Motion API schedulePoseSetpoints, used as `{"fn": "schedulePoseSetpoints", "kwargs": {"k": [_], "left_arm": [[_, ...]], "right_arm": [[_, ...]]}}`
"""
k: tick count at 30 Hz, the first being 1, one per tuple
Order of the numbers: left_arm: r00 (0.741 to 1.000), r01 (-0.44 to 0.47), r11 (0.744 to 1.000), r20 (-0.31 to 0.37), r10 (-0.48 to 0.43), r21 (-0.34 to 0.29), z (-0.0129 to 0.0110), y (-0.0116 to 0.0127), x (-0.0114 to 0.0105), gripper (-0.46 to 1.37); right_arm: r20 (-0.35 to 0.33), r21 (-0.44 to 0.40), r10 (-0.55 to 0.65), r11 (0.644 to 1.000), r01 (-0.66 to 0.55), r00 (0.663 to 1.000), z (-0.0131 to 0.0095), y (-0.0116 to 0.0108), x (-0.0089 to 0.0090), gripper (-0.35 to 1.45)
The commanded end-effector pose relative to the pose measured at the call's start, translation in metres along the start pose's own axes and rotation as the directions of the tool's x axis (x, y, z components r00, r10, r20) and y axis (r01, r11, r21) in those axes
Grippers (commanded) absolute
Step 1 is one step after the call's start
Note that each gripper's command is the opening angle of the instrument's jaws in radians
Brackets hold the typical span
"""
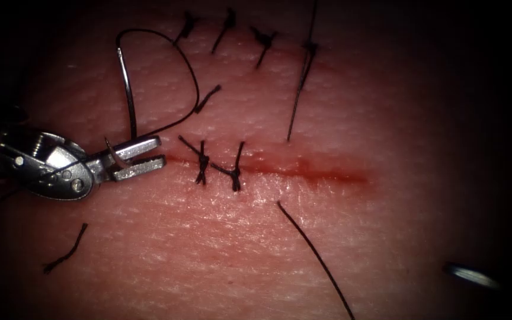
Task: Wound Closure
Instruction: With the right gripper, repeatedly pull the suture through the wound.
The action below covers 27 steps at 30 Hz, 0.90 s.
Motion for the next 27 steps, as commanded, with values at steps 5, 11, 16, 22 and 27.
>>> {"fn": "schedulePoseSetpoints", "kwargs": {"k": [5,11,16,22,27], "left_arm": [[1.000,0.000,1.000,0.002,0.000,-0.008,-0.0001,0.0000,0.0000,-0.35],[1.000,0.000,1.000,0.001,0.000,-0.010,-0.0004,-0.0001,-0.0001,-0.35],[1.000,0.000,1.000,0.002,0.000,-0.009,-0.0002,-0.0001,-0.0001,-0.35],[1.000,0.000,1.000,0.001,0.000,-0.009,-0.0002,-0.0001,-0.0001,-0.35],[1.000,0.000,1.000,0.001,0.000,-0.010,-0.0003,-0.0001,-0.0001,-0.35]], "right_arm": [[-0.016,0.011,-0.022,1.000,0.022,1.000,0.0053,0.0021,-0.0020,1.40],[-0.009,0.028,-0.048,0.998,0.048,0.999,0.0105,0.0031,-0.0041,1.40],[-0.013,0.054,-0.071,0.996,0.071,0.997,0.0140,0.0030,-0.0050,1.35],[-0.006,0.096,-0.100,0.990,0.100,0.995,0.0176,0.0018,-0.0056,1.28],[-0.015,0.132,-0.122,0.984,0.123,0.992,0.0186,0.0014,-0.0060,1.07]]}}
